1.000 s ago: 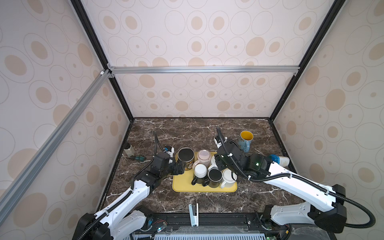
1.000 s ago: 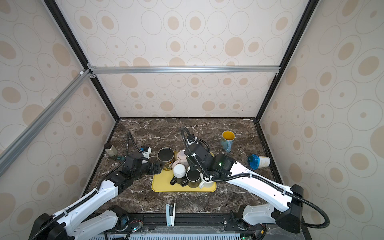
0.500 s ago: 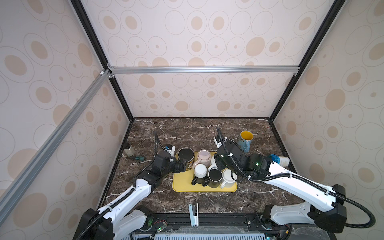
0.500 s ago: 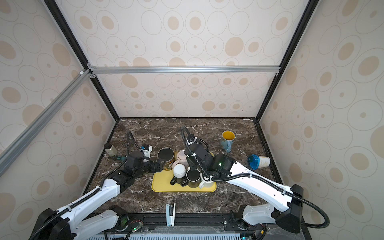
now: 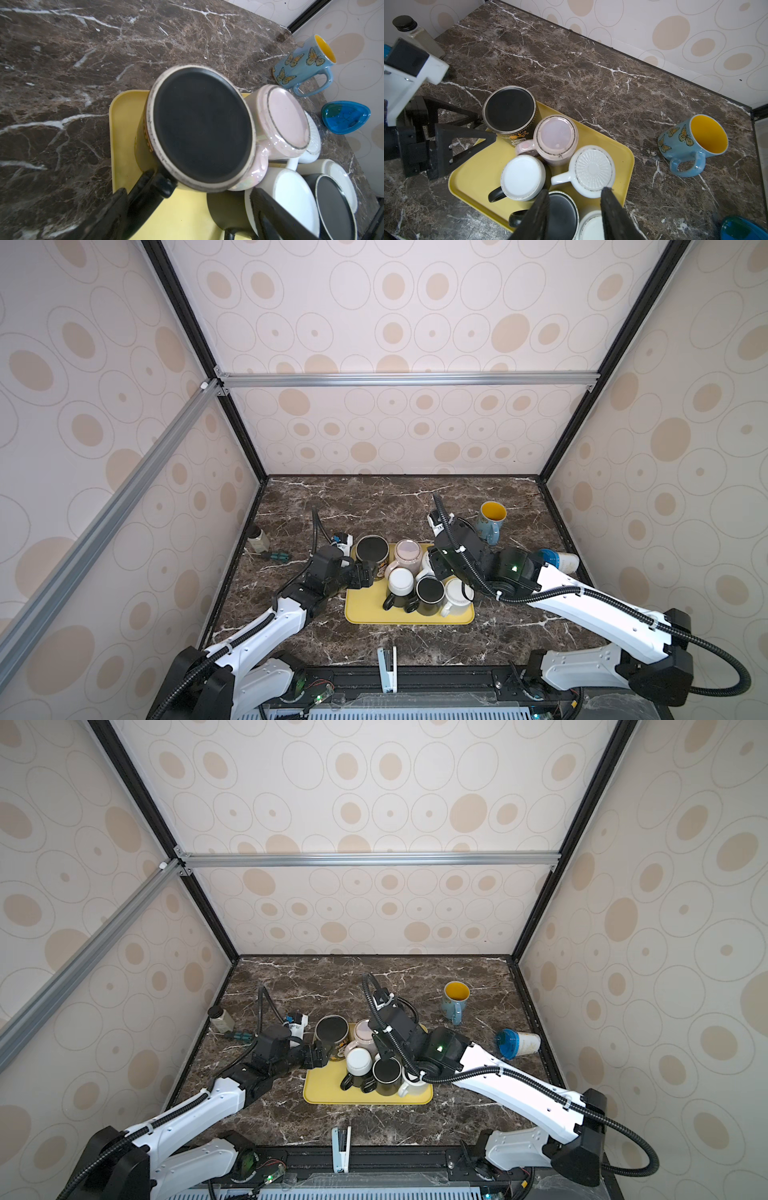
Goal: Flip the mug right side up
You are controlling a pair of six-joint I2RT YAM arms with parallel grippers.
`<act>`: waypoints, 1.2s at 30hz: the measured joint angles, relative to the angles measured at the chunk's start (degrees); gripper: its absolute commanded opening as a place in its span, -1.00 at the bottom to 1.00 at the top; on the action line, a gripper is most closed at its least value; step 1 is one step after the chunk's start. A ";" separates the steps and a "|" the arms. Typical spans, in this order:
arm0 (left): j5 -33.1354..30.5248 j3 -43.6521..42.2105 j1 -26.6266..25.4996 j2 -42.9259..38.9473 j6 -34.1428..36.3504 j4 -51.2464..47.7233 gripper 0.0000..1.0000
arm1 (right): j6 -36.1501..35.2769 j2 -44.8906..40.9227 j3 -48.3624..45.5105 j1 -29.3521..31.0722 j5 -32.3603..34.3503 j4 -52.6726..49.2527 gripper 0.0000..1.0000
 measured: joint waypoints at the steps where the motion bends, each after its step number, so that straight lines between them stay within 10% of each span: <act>1: 0.22 -0.33 -0.13 -0.20 -0.26 0.04 0.79 | 0.00 0.00 -0.04 -0.02 0.00 0.02 -0.15; 36: -7.50 15.98 -3.50 8.26 10.23 -28.06 0.63 | 0.02 -0.98 -5.05 0.00 1.60 1.70 -0.12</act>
